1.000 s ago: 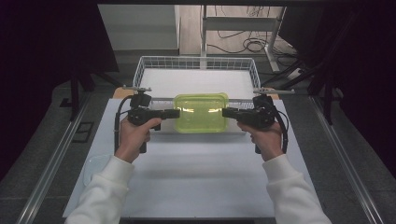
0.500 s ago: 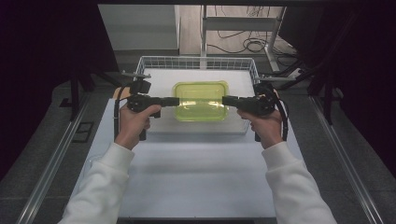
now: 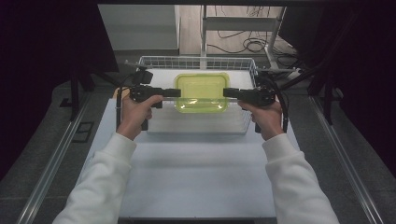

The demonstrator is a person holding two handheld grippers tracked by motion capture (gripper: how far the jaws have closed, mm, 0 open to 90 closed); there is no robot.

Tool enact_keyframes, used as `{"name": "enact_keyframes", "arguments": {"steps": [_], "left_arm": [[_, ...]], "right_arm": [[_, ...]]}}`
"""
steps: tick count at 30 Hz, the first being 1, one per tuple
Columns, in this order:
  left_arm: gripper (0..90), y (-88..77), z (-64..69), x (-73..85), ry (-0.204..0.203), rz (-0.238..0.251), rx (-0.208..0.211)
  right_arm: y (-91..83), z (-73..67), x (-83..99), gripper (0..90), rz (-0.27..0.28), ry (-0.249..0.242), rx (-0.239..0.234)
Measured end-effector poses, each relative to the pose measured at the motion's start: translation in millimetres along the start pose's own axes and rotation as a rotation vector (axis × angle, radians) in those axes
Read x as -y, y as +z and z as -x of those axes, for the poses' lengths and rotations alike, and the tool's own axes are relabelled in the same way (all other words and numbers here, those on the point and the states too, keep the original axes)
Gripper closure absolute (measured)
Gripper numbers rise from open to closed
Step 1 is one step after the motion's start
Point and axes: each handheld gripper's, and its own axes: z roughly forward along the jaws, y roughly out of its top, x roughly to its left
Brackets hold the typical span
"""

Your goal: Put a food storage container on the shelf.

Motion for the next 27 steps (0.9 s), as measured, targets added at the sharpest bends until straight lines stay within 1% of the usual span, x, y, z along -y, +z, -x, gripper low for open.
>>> {"name": "enact_keyframes", "arguments": {"steps": [1,6,9,11,13,14,15,16,18,19,21,24,26,27], "left_arm": [[80.1,-0.2,-2.1,-4.7,0.0,0.001,-0.003],[80.1,-0.1,-7.0,-16.4,-0.003,0.001,0.002],[80.1,2.1,-9.2,-25.0,-0.011,0.004,-0.007],[80.1,4.6,-13.5,-30.8,-0.019,-0.006,-0.01],[80.1,7.5,-17.8,-36.1,-0.036,-0.006,-0.004],[80.1,7.5,-17.8,-36.1,-0.036,-0.006,-0.004],[80.0,9.7,-21.2,-40.9,-0.032,-0.024,-0.012],[80.0,9.7,-21.2,-40.9,-0.032,-0.024,-0.012],[80.1,13.9,-23.4,-46.5,-0.037,-0.037,-0.019],[80.1,15.6,-23.9,-47.8,-0.046,-0.04,-0.02],[80.1,18.9,-26.5,-49.8,-0.048,-0.051,-0.021],[80.1,21.6,-30.0,-51.6,-0.058,-0.06,-0.022],[80.0,27.6,-36.3,-52.9,-0.071,-0.081,-0.029],[80.1,30.0,-38.4,-52.7,-0.067,-0.083,-0.031]], "right_arm": [[3.2,1.4,-4.3,79.2,0.0,0.004,0.004],[7.9,3.1,-15.5,79.2,-0.004,0.006,0.006],[11.5,6.7,-23.9,79.2,-0.003,0.011,0.009],[15.6,9.9,-29.0,79.2,-0.009,0.02,0.013],[19.2,13.5,-34.4,79.2,-0.017,0.026,0.018],[21.0,15.1,-36.5,79.2,-0.019,0.031,0.02],[22.8,16.5,-38.2,79.2,-0.026,0.036,0.023],[22.8,16.5,-38.2,79.2,-0.026,0.036,0.023],[27.3,23.7,-40.1,79.2,-0.032,0.07,0.016],[28.3,26.4,-40.3,79.2,-0.032,0.081,0.014],[30.1,30.6,-40.7,79.2,-0.034,0.101,0.014],[32.3,34.2,-40.9,79.2,-0.039,0.11,0.017],[37.9,39.4,-41.4,79.2,-0.062,0.139,0.022],[40.6,41.5,-41.5,79.2,-0.07,0.148,0.03]]}}
